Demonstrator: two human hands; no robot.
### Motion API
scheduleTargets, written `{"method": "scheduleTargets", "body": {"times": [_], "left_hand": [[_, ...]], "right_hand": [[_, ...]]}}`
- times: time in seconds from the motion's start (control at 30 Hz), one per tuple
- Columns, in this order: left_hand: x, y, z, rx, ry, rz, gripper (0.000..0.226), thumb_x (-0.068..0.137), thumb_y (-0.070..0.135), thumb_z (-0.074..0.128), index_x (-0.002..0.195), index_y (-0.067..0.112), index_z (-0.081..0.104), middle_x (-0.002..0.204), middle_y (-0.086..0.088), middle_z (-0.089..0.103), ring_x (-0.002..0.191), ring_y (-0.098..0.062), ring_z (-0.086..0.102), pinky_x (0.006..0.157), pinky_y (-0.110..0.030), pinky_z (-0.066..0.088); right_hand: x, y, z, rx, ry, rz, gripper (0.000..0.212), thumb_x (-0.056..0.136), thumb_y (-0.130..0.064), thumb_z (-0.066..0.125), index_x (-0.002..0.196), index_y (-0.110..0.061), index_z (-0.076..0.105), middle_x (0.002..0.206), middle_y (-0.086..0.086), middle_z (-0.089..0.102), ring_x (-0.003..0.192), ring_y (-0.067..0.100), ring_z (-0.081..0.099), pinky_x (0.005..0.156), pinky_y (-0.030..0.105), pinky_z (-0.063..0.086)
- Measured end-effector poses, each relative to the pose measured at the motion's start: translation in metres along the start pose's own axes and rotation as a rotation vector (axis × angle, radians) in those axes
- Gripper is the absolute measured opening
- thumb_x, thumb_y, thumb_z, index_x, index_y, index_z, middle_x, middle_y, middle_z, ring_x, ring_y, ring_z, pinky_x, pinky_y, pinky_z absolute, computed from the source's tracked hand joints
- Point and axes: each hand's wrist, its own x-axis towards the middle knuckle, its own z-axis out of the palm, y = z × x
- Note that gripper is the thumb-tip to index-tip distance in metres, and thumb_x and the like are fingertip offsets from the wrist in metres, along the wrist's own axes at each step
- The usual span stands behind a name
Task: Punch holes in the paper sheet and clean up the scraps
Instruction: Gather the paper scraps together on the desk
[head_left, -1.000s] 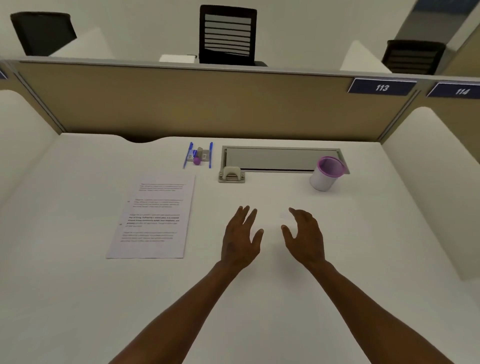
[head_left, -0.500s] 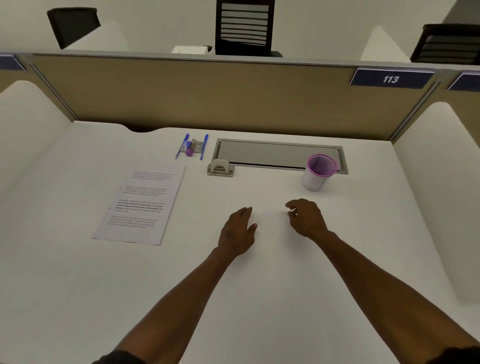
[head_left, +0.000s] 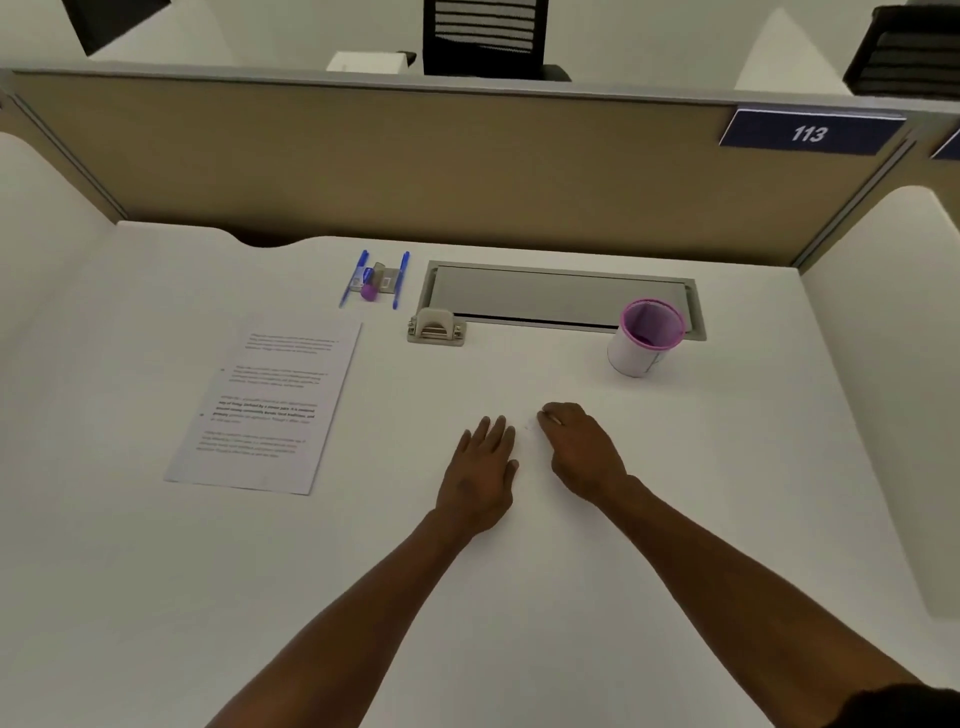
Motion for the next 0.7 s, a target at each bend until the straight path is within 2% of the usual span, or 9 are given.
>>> {"method": "scheduleTargets", "body": {"times": [0.1,0.17,0.27,0.37,0.5,0.6,0.67,0.7], "left_hand": [[-0.008,0.006,0.005,-0.094,0.043,0.053,0.051,0.104,0.028,0.029,0.153,0.014,0.026,0.161,0.000,0.023,0.151,-0.015,0.011,0.124,-0.034,0.008],[-0.007,0.010,0.005,-0.158,0.086,0.082,0.050,0.104,0.023,0.033,0.152,0.013,0.029,0.159,-0.002,0.026,0.150,-0.014,0.016,0.123,-0.034,0.014],[0.003,0.008,0.001,-0.200,0.145,-0.011,0.051,0.103,0.021,0.035,0.152,0.010,0.027,0.160,-0.005,0.024,0.150,-0.017,0.016,0.123,-0.031,0.012],[0.019,0.002,-0.004,-0.161,0.129,-0.055,0.051,0.104,0.023,0.032,0.153,0.011,0.023,0.161,-0.004,0.021,0.151,-0.018,0.011,0.123,-0.030,0.006],[0.025,-0.007,0.000,-0.071,0.061,-0.036,0.051,0.105,0.028,0.027,0.154,0.013,0.022,0.162,-0.003,0.018,0.151,-0.017,0.007,0.123,-0.032,0.005],[0.014,-0.007,0.007,-0.046,0.058,0.008,0.051,0.104,0.029,0.027,0.153,0.013,0.025,0.162,-0.002,0.018,0.151,-0.017,0.007,0.123,-0.030,0.003],[0.004,-0.002,0.009,-0.057,0.078,0.070,0.049,0.104,0.028,0.029,0.151,0.012,0.031,0.160,-0.003,0.022,0.151,-0.018,0.013,0.123,-0.030,0.008],[0.001,-0.001,0.009,-0.074,0.100,0.079,0.049,0.104,0.028,0.031,0.150,0.013,0.033,0.159,-0.003,0.025,0.150,-0.018,0.017,0.124,-0.032,0.011]], "right_hand": [[-0.024,-0.006,0.012,0.076,0.096,-0.061,0.055,0.084,0.004,0.048,0.137,-0.005,0.053,0.133,0.015,0.059,0.123,0.032,0.054,0.100,0.040,0.047],[-0.023,-0.007,0.013,0.149,0.143,-0.001,0.054,0.085,0.003,0.049,0.138,-0.010,0.054,0.131,0.012,0.060,0.120,0.027,0.056,0.098,0.037,0.049],[0.001,-0.009,0.010,0.165,0.118,0.083,0.053,0.091,-0.001,0.049,0.143,-0.014,0.048,0.145,0.009,0.050,0.134,0.024,0.045,0.111,0.034,0.036],[0.024,-0.012,0.007,0.099,0.021,0.015,0.054,0.094,-0.005,0.047,0.148,-0.011,0.039,0.154,0.011,0.038,0.143,0.027,0.033,0.116,0.035,0.027],[0.021,-0.013,0.002,-0.045,0.014,-0.114,0.044,0.096,-0.009,0.047,0.141,-0.004,0.048,0.143,0.015,0.050,0.131,0.032,0.046,0.106,0.040,0.042],[-0.004,-0.012,0.002,-0.045,0.044,-0.203,0.042,0.093,-0.005,0.053,0.135,-0.003,0.055,0.133,0.016,0.058,0.121,0.032,0.054,0.097,0.041,0.050],[-0.021,-0.009,0.001,0.014,0.092,-0.179,0.042,0.090,-0.003,0.056,0.132,-0.005,0.058,0.128,0.015,0.060,0.118,0.030,0.057,0.094,0.039,0.053],[-0.024,-0.007,0.000,0.066,0.138,-0.096,0.042,0.090,-0.002,0.056,0.131,-0.007,0.060,0.127,0.014,0.061,0.118,0.029,0.057,0.093,0.039,0.053]]}}
